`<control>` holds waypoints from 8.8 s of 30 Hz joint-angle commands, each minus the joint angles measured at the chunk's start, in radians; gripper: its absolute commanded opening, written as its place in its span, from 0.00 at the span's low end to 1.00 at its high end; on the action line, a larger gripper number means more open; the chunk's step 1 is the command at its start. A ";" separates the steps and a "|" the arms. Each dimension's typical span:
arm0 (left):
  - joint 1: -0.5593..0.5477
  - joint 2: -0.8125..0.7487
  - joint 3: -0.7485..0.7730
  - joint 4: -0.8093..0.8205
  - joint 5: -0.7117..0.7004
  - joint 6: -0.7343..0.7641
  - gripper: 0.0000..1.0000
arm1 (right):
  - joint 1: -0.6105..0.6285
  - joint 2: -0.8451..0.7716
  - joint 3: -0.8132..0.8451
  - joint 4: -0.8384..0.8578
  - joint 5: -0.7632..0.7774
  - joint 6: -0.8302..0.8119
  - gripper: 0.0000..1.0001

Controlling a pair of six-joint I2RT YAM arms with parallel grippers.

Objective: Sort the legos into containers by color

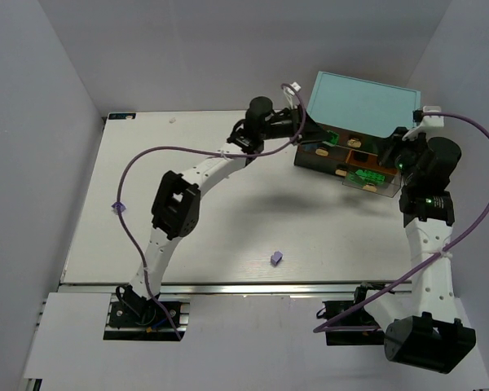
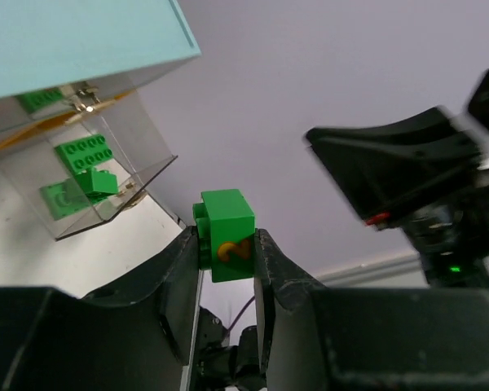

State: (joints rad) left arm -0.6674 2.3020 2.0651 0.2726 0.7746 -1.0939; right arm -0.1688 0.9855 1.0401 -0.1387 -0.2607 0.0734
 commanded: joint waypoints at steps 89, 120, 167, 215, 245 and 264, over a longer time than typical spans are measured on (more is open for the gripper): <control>-0.084 -0.843 -0.730 -0.539 -1.008 0.461 0.12 | 0.006 0.272 0.164 -0.744 -0.334 -1.124 0.00; 0.038 -1.322 -1.194 -0.851 -1.124 0.210 0.75 | 0.137 0.585 0.061 -0.026 0.340 -1.064 0.00; -0.020 0.011 -0.535 0.481 -0.445 -0.261 0.68 | 0.006 -0.021 -0.195 0.007 -0.081 0.118 0.00; -0.236 0.522 0.181 0.122 -0.845 -0.455 0.66 | -0.172 0.016 -0.104 0.013 -0.175 0.270 0.00; -0.284 0.455 0.155 -0.002 -1.015 -0.575 0.51 | -0.175 0.010 -0.124 0.016 -0.196 0.286 0.00; -0.302 0.458 0.188 -0.062 -1.095 -0.635 0.49 | -0.175 0.008 -0.133 0.011 -0.203 0.287 0.00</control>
State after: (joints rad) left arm -0.9531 2.8147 2.2356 0.2981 -0.3149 -1.7309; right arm -0.3393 1.0023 0.9127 -0.1570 -0.4484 0.3569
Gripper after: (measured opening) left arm 0.506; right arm 0.016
